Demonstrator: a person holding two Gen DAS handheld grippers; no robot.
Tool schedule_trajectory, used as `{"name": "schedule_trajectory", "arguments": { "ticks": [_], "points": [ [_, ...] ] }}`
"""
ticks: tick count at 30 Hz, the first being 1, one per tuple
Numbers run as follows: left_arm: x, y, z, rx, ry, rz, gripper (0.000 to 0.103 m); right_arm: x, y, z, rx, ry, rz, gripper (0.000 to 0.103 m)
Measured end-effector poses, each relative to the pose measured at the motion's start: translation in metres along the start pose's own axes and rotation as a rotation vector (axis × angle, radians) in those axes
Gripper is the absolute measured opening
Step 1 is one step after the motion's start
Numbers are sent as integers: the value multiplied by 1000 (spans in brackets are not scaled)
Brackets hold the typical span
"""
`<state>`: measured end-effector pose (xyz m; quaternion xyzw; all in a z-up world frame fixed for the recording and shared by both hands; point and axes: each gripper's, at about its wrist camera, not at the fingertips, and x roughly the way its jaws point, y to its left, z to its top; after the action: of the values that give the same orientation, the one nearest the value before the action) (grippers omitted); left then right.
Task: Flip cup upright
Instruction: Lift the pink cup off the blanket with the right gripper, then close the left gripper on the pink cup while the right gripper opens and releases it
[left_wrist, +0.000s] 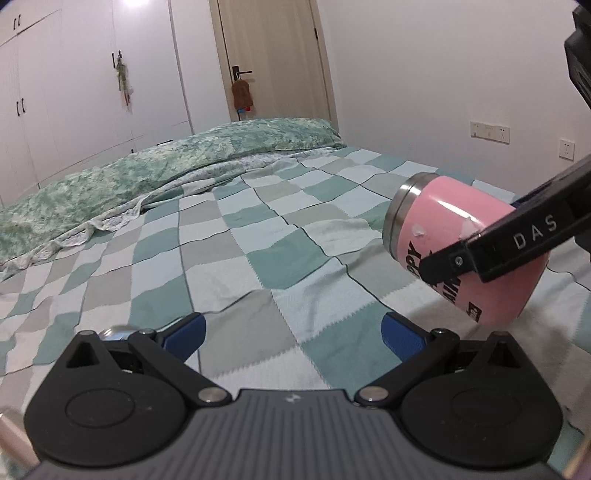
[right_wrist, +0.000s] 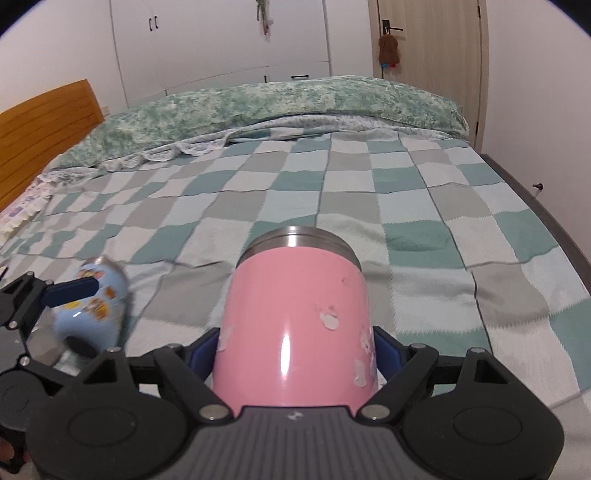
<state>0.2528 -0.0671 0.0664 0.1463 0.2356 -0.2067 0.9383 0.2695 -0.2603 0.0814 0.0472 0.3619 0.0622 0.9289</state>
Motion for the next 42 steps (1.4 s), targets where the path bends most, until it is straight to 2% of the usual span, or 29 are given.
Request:
{"name": "schedule_trajectory", "arguments": {
  "ticks": [7,16,17,24,26,28,29,34,42],
  "points": [
    [-55,-10,-23,-30,3,22,103,-32,17,-44,9,35,27,83],
    [-103,-21,-59,-79,34,61,103,-20,17,-103,66,130,16,84],
    [-107,-24,-62,-80,37,66,103,-21,18,-107,63,106,16,84],
    [-129,-35,-66,-96,44,93,103,-25,12,-107,68,100,36,84],
    [-135,-37,-66,-107,42,96,103,-34,12,-109,39,69,47,87],
    [-140,-40,-66,-116,42,98,103,-58,10,-114,6,-29,99,102],
    [-143,-42,-66,-124,45,98,103,-70,7,-116,-4,-72,120,103],
    [-146,-56,-56,-162,51,77,103,-118,-19,-129,-75,-223,134,103],
    [-116,-95,-28,-231,108,39,103,-140,-69,-153,-164,-296,58,103]
  ]
}}
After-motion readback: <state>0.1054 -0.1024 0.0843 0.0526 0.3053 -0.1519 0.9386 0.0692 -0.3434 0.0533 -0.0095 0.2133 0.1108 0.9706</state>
